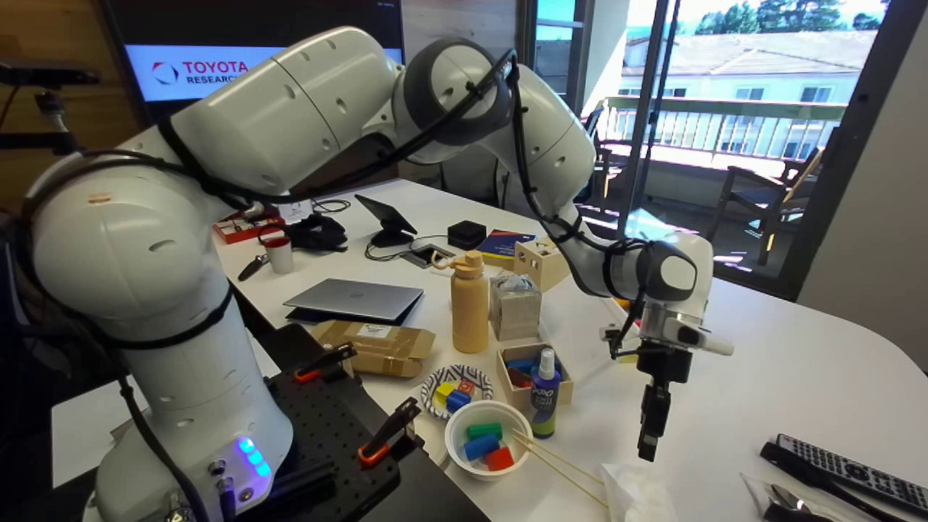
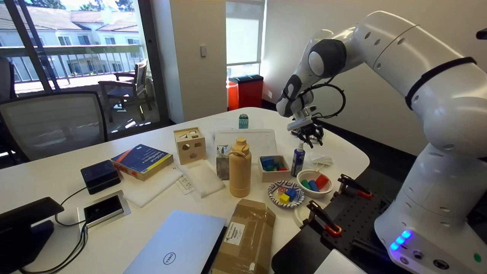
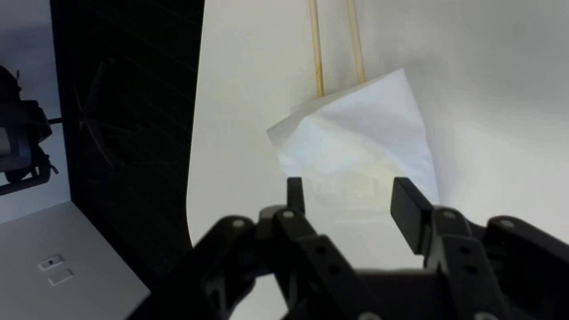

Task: Unfold the paper towel

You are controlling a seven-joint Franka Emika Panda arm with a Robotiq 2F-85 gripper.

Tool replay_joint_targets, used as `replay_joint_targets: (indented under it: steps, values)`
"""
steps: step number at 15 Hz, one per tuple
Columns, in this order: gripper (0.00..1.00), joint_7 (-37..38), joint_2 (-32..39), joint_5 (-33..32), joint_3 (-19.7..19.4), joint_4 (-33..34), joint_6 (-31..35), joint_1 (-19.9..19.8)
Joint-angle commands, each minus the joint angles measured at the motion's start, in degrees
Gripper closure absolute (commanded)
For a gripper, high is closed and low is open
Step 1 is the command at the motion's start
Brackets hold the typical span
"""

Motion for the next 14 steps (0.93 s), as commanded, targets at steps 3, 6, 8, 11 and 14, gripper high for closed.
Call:
replay_joint_targets:
  steps: [3, 6, 8, 11, 14]
  values:
    - [0.0, 0.66, -0.31, 0.31, 0.7, 1.1, -3.98, -1.12]
    - [0.0, 1.37, -2.49, 1.01, 0.06, -1.45, -8.51, -1.99]
    - [0.0, 1.65, -3.97, 2.46, 0.15, -3.75, -9.99, -3.32]
    - [0.0, 2.07, -5.13, 5.53, 0.3, -6.14, -8.74, -5.69]
    - [0.0, 1.65, -3.67, 8.48, 0.6, -5.88, -3.26, -8.36]
